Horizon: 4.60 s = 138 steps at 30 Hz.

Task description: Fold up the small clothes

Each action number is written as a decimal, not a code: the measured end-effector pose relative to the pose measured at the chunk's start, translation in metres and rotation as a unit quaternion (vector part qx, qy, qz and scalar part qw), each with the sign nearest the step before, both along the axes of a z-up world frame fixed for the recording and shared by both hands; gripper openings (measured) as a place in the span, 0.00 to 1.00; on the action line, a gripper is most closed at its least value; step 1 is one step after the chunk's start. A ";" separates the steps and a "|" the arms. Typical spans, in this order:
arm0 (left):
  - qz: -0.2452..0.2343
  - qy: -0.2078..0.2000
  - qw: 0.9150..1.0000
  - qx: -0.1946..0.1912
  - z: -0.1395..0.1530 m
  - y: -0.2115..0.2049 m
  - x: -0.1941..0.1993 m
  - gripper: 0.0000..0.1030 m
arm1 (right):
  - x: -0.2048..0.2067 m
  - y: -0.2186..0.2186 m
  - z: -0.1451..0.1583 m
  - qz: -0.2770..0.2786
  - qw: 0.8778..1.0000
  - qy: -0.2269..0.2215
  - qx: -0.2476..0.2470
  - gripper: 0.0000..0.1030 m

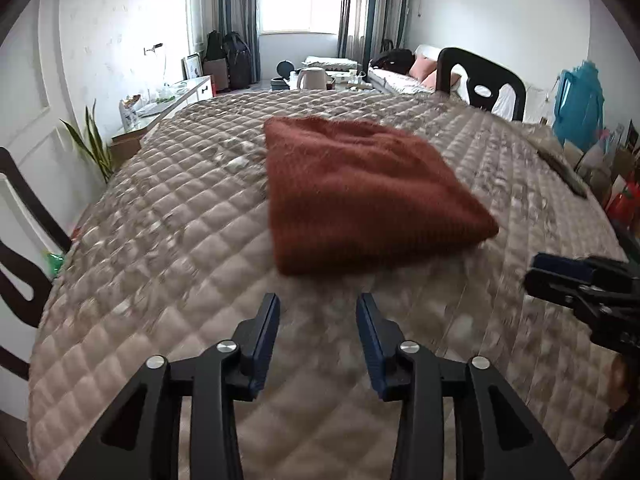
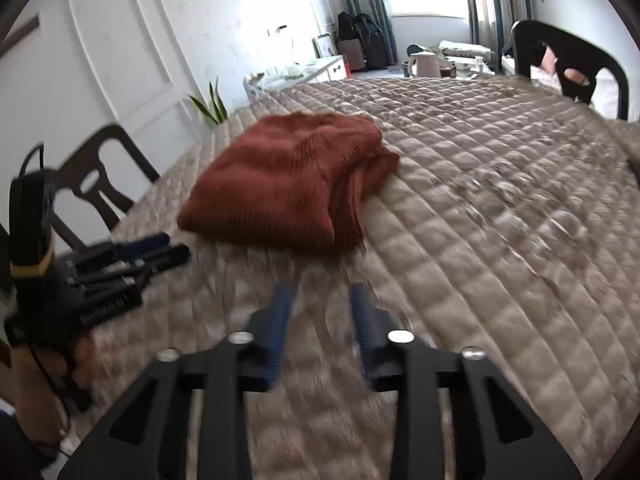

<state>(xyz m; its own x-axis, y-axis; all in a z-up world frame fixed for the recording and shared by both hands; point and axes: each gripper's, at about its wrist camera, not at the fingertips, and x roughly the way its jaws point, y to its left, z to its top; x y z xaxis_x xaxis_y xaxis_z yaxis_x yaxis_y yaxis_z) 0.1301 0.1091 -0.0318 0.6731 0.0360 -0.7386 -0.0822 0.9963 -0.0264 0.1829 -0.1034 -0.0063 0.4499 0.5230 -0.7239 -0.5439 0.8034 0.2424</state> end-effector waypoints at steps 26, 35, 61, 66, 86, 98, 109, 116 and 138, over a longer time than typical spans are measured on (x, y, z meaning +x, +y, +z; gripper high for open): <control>0.009 0.038 0.999 0.019 -0.021 0.008 -0.016 0.83 | -0.029 0.018 -0.024 0.012 0.993 -0.036 -0.112 0.53; 0.010 0.042 0.999 0.014 -0.022 0.010 -0.015 0.89 | -0.029 0.018 -0.024 0.011 0.993 -0.035 -0.111 0.54; 0.008 0.042 0.999 0.013 -0.023 0.009 -0.014 0.92 | -0.028 0.018 -0.024 0.010 0.993 -0.034 -0.110 0.55; 0.008 0.042 0.999 0.012 -0.023 0.009 -0.014 0.93 | -0.028 0.018 -0.024 0.010 0.993 -0.033 -0.110 0.56; 0.004 0.044 0.999 0.010 -0.025 0.006 -0.013 0.96 | -0.028 0.018 -0.023 0.010 0.993 -0.033 -0.109 0.56; 0.004 0.044 0.999 0.010 -0.025 0.006 -0.013 0.96 | -0.028 0.018 -0.023 0.010 0.993 -0.033 -0.109 0.56; 0.004 0.044 0.999 0.010 -0.025 0.006 -0.013 0.96 | -0.028 0.017 -0.024 0.010 0.993 -0.033 -0.109 0.56; 0.002 0.045 0.999 0.011 -0.025 0.005 -0.013 0.96 | -0.028 0.017 -0.024 0.010 0.993 -0.033 -0.109 0.56; 0.001 0.045 0.999 0.010 -0.026 0.005 -0.013 0.96 | -0.028 0.018 -0.024 0.010 0.993 -0.033 -0.109 0.56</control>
<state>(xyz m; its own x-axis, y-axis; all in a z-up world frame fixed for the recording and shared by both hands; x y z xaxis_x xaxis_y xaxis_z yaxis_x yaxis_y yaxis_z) 0.1173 0.1138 -0.0574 0.6038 0.0535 -0.7953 -0.0855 0.9963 0.0021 0.1546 -0.0856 -0.0301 0.4911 0.3664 -0.7903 -0.5693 0.8216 0.0272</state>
